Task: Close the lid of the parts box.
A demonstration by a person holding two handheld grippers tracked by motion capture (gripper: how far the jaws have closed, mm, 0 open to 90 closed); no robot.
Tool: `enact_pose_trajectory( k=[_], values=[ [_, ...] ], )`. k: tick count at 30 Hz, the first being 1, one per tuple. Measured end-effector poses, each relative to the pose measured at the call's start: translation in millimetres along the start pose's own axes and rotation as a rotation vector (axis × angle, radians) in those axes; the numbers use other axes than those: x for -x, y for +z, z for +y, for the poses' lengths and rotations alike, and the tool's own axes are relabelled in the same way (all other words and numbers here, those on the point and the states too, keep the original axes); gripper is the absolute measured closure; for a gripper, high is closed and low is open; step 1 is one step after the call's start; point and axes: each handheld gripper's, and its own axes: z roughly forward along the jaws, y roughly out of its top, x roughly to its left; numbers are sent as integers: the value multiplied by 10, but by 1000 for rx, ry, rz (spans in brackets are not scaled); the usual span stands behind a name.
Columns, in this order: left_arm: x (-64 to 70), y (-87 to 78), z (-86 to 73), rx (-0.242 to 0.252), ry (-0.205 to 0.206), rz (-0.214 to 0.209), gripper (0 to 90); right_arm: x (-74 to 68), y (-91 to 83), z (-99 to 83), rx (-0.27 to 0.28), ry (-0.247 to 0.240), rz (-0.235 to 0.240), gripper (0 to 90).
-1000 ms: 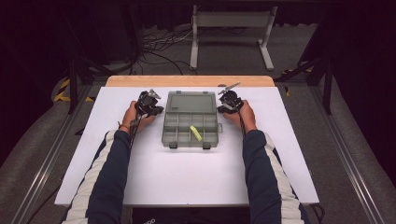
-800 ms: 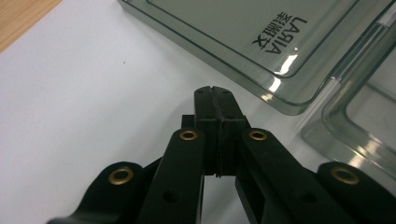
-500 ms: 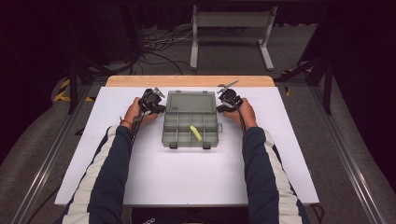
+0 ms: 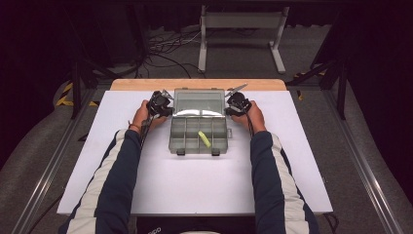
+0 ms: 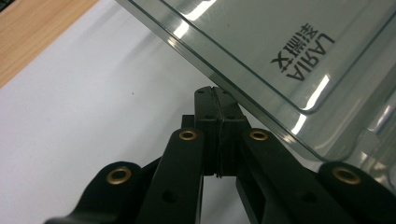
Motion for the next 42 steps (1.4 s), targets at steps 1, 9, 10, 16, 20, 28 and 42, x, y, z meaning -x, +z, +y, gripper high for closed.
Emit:
enact_pose_trajectory(
  k=[1, 9, 10, 16, 20, 28, 42],
  values=[
    [0, 5, 4, 4, 0, 5, 888, 3, 3, -4, 6, 4, 0, 900],
    [56, 51, 31, 30, -34, 54, 890, 2, 42, -9, 49, 38, -17, 900],
    [60, 52, 34, 36, -35, 60, 889, 4, 50, 2, 55, 46, -25, 900],
    [57, -3, 49, 78, -49, 79, 882, -8, 18, 21, 116, 53, -60, 900],
    [65, -73, 83, 114, -44, 90, 874, -10, -53, 58, 145, 36, -76, 900],
    [81, -232, 152, 162, -26, 131, 871, -22, -220, 154, 216, 30, -115, 900],
    [139, -592, 254, 232, -33, 163, 852, -139, -564, 265, 322, 44, -160, 900]
  ],
)
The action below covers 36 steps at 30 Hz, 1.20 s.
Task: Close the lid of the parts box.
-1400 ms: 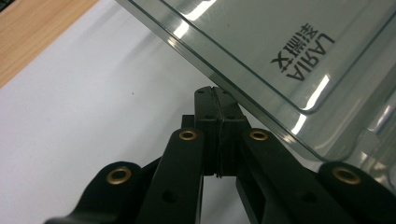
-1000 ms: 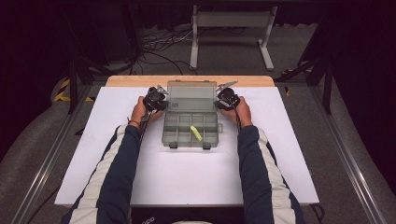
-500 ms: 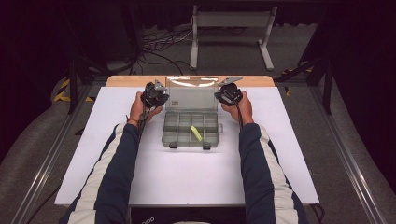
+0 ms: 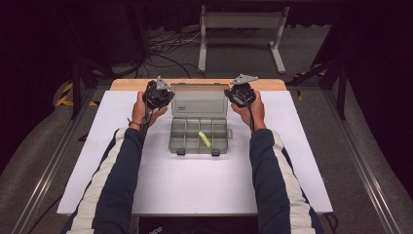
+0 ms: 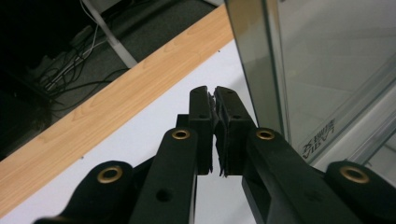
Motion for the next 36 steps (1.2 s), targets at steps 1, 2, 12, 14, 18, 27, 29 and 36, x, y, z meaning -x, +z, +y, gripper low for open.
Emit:
enact_pose_trajectory(
  k=[1, 2, 12, 14, 18, 27, 29, 36],
  values=[
    [3, -27, 12, 6, 1, -1, 853, -8, -17, 10, 4, 3, -2, 900],
    [9, -49, 20, 8, 1, 3, 857, -19, -40, 22, 10, 7, -5, 900],
    [67, -251, 64, 35, -4, -17, 867, -98, -231, 88, 35, 1, 0, 900],
    [87, -288, 51, 39, 0, -22, 870, -120, -253, 77, 39, 6, -2, 900],
    [132, -344, 15, 41, 10, -28, 870, -158, -295, 12, 55, 15, 9, 900],
    [202, -402, -24, 35, 31, -29, 880, -236, -376, -64, 56, 10, 15, 900],
    [214, -418, -43, 39, 34, -29, 880, -252, -385, -77, 60, 16, 13, 900],
    [260, -454, -72, 39, 40, -26, 887, -295, -418, -113, 58, 14, 9, 900]
  ],
)
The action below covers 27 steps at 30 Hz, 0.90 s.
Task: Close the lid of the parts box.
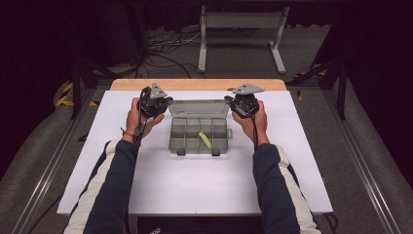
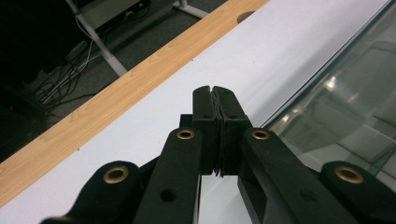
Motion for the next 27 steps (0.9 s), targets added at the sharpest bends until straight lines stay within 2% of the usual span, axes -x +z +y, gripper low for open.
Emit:
enact_pose_trajectory(
  k=[8, 18, 27],
  values=[
    [48, -29, -43, 8, 5, 0, 888, -37, -28, -44, 2, 2, -5, 900],
    [92, -46, -90, 22, -17, 7, 893, -87, -54, -81, 4, -11, -24, 900],
    [122, -71, -109, 18, -3, 13, 893, -119, -85, -114, 2, -23, -32, 900]
  ],
)
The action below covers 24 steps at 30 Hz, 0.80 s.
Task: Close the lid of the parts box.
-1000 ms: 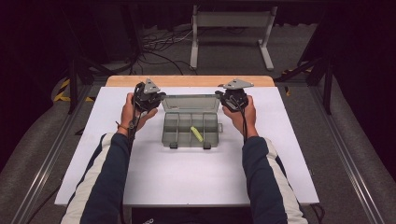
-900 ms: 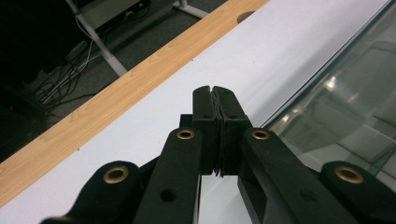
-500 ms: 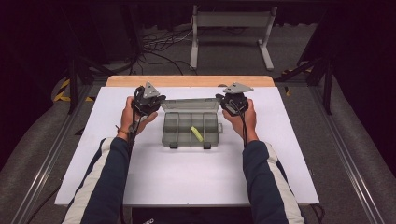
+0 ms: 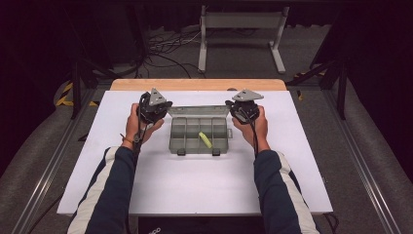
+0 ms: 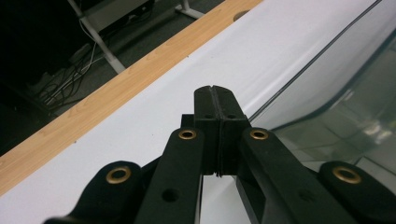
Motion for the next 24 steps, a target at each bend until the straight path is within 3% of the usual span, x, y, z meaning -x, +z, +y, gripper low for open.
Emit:
enact_pose_trajectory(
  k=[11, 24],
  values=[
    [55, -49, -50, -20, 24, 15, 890, -29, -41, -53, -3, -8, 8, 900],
    [72, -65, -129, 3, -19, -18, 867, -63, -69, -130, -13, -16, 17, 900]
  ],
)
